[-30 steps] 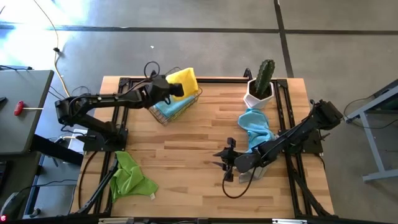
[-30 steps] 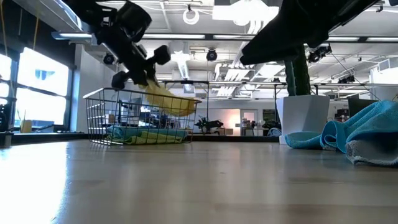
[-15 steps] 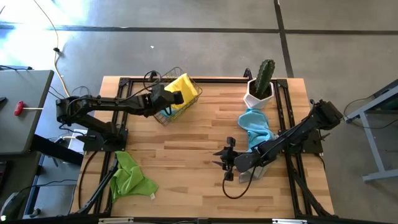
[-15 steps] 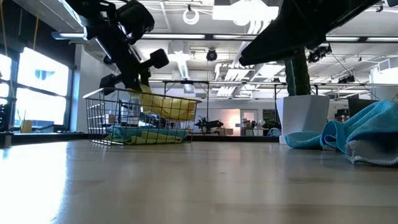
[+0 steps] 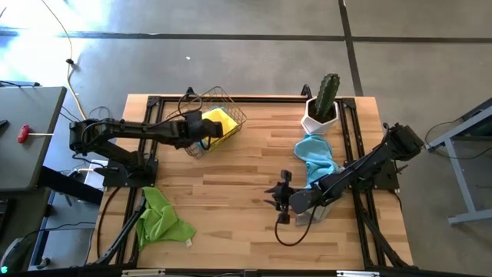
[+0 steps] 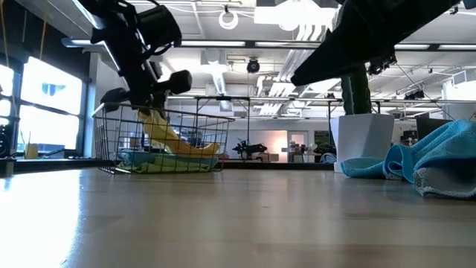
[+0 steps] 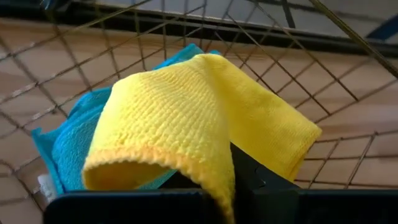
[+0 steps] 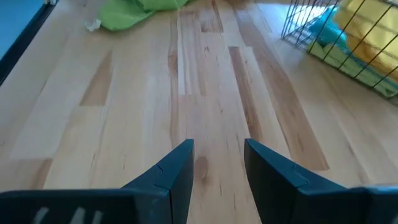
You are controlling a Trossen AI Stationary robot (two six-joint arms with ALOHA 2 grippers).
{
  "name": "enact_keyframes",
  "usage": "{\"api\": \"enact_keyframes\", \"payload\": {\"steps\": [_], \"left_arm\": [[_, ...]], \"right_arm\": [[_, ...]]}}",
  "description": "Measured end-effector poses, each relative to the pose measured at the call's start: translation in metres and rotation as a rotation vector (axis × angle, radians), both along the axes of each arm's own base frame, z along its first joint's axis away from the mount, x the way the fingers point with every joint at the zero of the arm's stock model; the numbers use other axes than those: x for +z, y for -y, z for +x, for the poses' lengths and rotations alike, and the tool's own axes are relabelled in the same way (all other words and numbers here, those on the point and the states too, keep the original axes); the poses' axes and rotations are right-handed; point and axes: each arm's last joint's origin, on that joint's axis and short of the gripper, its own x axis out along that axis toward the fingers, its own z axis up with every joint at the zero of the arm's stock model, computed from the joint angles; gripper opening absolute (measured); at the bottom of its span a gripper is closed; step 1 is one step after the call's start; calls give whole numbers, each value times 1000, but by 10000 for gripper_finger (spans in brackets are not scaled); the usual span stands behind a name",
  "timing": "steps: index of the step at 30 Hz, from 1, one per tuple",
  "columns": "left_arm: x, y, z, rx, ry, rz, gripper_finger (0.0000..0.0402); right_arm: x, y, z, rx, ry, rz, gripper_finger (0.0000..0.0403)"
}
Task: Fold microfiber towels
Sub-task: Put the folded yellow microfiber towel into the wire basket
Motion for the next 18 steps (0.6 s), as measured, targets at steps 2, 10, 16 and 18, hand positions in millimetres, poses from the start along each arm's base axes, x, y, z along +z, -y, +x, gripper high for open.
{"api": "enact_keyframes", "payload": {"steps": [2, 10, 16, 18], "left_arm": [[0, -1, 0, -43, -24, -4, 9], [-3, -7, -6, -132, -93, -89, 76], [-3, -10, -9, -327, -169, -154, 137], [3, -12, -9, -351, -190, -171, 146]], "right_arm": [[0, 0, 0, 5, -5, 2, 134], [0, 0, 0, -29, 2, 59, 134], [-1, 0, 0, -41, -3, 74, 134], [-1, 0, -1, -41, -7, 73, 134]]}}
